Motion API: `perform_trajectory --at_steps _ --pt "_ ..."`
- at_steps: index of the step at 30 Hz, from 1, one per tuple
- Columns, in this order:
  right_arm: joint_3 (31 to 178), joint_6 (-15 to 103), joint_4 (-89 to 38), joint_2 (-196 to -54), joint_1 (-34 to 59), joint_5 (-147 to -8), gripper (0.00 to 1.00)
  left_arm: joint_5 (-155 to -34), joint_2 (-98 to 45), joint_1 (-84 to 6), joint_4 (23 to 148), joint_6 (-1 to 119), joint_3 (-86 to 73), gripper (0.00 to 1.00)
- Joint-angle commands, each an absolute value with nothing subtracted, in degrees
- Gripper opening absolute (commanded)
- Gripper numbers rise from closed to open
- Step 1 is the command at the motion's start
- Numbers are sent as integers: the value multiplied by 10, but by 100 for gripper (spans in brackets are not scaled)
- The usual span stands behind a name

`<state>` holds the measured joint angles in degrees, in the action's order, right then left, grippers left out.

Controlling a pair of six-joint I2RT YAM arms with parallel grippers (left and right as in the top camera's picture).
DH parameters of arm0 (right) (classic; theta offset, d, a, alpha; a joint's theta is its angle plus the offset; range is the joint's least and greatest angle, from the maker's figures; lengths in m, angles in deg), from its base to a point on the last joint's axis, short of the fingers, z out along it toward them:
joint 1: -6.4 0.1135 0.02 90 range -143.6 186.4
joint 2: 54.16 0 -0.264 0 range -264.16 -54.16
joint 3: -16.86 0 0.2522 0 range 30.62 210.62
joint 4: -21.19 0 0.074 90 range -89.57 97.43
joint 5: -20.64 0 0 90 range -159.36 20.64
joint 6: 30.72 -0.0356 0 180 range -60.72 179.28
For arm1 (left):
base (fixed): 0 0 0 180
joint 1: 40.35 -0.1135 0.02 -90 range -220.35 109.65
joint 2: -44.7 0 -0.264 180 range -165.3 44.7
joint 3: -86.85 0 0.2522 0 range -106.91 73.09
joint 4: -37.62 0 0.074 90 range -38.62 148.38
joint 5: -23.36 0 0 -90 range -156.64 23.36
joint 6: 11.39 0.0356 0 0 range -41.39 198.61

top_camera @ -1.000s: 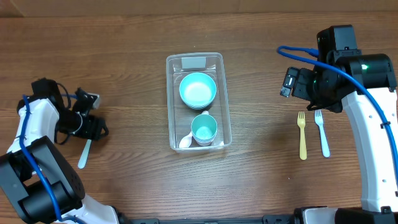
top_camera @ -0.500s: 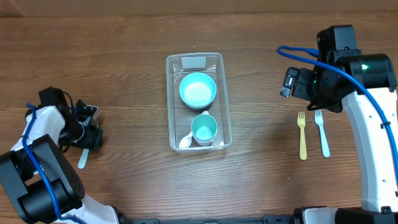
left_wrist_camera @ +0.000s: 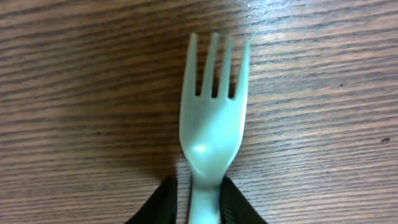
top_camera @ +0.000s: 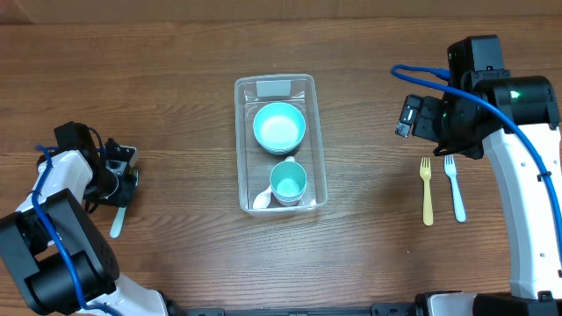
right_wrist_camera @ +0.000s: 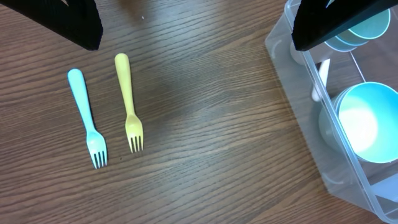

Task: Pack container
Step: 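Move the left gripper to the white fork and grasp it, then carry the white fork into the container onto the bowls, release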

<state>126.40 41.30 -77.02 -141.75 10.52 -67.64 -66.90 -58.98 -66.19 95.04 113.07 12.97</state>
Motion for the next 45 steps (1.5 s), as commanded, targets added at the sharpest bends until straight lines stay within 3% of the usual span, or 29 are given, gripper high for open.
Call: perform_trajectory --at_steps 1,9,20,33,45 --pt "1277 413 -767 -1406 103 -673 100 -702 -601 -661 946 1126 133 16" --pt "1277 413 -767 -1406 103 -673 100 -728 -601 -646 951 1069 82 9" --pt "1277 413 -767 -1406 103 -673 100 -724 -601 -518 1014 1055 -23 10" --pt "1277 413 -767 -1406 103 -673 100 -771 -601 -296 1135 747 -255 14" --pt "1277 413 -767 -1406 103 -673 100 -790 -601 -192 1126 599 -266 9"
